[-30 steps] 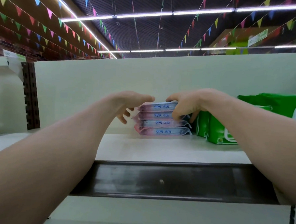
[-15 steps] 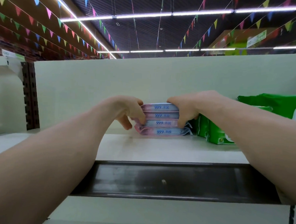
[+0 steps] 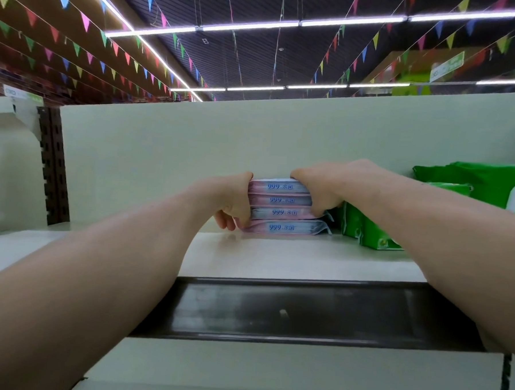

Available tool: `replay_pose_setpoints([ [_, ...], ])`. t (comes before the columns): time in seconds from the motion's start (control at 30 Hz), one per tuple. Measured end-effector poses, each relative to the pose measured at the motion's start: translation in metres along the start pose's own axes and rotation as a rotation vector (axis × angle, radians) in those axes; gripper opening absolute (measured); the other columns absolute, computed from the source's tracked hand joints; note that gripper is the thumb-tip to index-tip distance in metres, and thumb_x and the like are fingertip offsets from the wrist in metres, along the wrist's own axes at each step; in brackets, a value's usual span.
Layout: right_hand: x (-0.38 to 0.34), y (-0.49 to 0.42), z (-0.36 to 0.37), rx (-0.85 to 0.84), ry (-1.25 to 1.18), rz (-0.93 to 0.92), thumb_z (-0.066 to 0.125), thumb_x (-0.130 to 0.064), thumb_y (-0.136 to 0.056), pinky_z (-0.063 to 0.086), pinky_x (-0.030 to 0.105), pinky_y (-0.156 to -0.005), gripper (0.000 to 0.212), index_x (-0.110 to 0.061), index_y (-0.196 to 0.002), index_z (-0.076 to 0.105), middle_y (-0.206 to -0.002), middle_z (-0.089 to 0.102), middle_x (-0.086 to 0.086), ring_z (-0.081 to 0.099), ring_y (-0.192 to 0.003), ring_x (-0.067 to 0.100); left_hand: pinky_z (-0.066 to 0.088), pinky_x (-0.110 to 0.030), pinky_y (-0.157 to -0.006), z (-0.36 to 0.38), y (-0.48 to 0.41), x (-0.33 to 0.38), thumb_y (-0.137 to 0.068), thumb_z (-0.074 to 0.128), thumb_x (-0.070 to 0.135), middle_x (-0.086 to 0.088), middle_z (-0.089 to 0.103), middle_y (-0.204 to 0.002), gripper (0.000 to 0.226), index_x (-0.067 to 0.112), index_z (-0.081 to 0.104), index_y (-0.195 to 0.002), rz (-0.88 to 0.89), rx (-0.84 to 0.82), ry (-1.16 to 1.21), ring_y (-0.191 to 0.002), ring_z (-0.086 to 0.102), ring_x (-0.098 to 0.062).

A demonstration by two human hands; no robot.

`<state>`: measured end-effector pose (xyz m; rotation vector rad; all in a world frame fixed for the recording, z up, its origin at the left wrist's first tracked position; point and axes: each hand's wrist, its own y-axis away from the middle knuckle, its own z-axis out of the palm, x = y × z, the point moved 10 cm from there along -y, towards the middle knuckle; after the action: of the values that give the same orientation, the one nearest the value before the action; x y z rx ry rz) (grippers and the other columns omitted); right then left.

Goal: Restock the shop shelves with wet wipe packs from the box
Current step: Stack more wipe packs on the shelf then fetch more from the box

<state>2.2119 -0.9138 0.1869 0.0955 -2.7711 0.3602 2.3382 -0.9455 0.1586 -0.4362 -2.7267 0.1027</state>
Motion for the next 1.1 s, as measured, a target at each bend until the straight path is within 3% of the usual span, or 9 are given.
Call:
replay_pose_setpoints([
  [0.23,0.004,-0.004,0.001,0.016,-0.048,-0.001,0.073,-0.021,-0.072,0.052,0.042,-0.087,0.053,-0.022,-0.118,0.045,-0.105,0.06,0.004,0.06,-0.094,0.027,0.06,-0.042,-0.076,0.0,-0.001,-0.001,-0.075,0.077,0.009,-0.01,0.066,-0.097,0.086,0.021,0.023,-0.141,0.006,-0.009,-0.062,-0.08,0.072,-0.025],
  [0.37,0.005,-0.004,0.0,0.032,-0.108,-0.008,0.072,-0.018,-0.071,0.054,0.043,-0.084,0.046,-0.022,-0.111,0.048,-0.102,0.062,0.004,0.063,-0.091,0.026,0.06,-0.038,-0.074,-0.001,0.0,0.001,-0.073,0.078,0.01,-0.008,0.067,-0.093,0.068,0.019,0.037,-0.127,0.027,-0.006,-0.066,-0.073,0.071,-0.023],
  [0.47,0.007,-0.002,-0.001,0.031,-0.143,0.001,0.072,-0.016,-0.072,0.054,0.044,-0.084,0.046,-0.021,-0.111,0.049,-0.102,0.062,0.005,0.064,-0.091,0.027,0.06,-0.038,-0.075,-0.002,0.001,0.005,-0.075,0.078,0.011,-0.009,0.07,-0.091,0.065,0.018,0.038,-0.125,0.043,-0.007,-0.034,-0.074,0.071,-0.022],
  [0.63,0.008,0.0,-0.005,0.04,-0.185,0.047,0.076,-0.023,-0.067,0.054,0.043,-0.086,0.065,-0.024,-0.125,0.045,-0.11,0.061,0.004,0.063,-0.094,0.027,0.058,-0.04,-0.081,-0.014,0.007,0.007,-0.079,0.074,0.03,-0.002,0.063,-0.106,0.064,0.021,0.04,-0.133,0.043,0.053,-0.082,-0.091,0.066,-0.019],
  [0.73,0.005,0.001,0.0,0.004,-0.21,0.066,0.072,-0.016,-0.071,0.059,0.045,-0.076,0.062,-0.021,-0.125,0.042,-0.106,0.061,0.007,0.067,-0.083,0.027,0.055,-0.04,-0.086,-0.015,0.007,0.006,-0.083,0.069,0.019,-0.004,0.062,-0.107,0.053,0.016,0.046,-0.131,0.02,0.063,0.012,-0.096,0.062,-0.022],
  [0.8,0.003,0.001,0.006,-0.027,-0.246,0.066,0.068,-0.012,-0.074,0.06,0.047,-0.072,0.057,-0.019,-0.124,0.042,-0.105,0.061,0.009,0.07,-0.082,0.029,0.057,-0.036,-0.082,-0.015,0.006,0.007,-0.083,0.066,0.007,-0.009,0.064,-0.099,0.043,0.008,0.054,-0.123,0.02,0.08,0.105,-0.087,0.062,-0.023],
  [0.93,0.003,0.005,0.0,0.002,-0.259,0.051,0.07,-0.007,-0.073,0.057,0.044,-0.081,0.06,-0.018,-0.126,0.044,-0.109,0.06,0.009,0.065,-0.091,0.029,0.059,-0.033,-0.075,-0.021,0.005,0.011,-0.08,0.062,-0.006,-0.01,0.061,-0.08,0.032,0.0,0.062,-0.112,0.03,0.151,0.185,-0.07,0.059,-0.021],
  [1.1,-0.001,0.01,-0.003,-0.024,-0.263,0.051,0.071,-0.016,-0.073,0.058,0.047,-0.077,0.056,-0.017,-0.124,0.048,-0.106,0.063,0.009,0.068,-0.087,0.028,0.06,-0.04,-0.079,-0.017,0.011,0.012,-0.08,0.062,-0.003,-0.017,0.069,-0.099,0.036,0.0,0.06,-0.117,0.007,0.121,0.17,-0.087,0.07,-0.03],
])
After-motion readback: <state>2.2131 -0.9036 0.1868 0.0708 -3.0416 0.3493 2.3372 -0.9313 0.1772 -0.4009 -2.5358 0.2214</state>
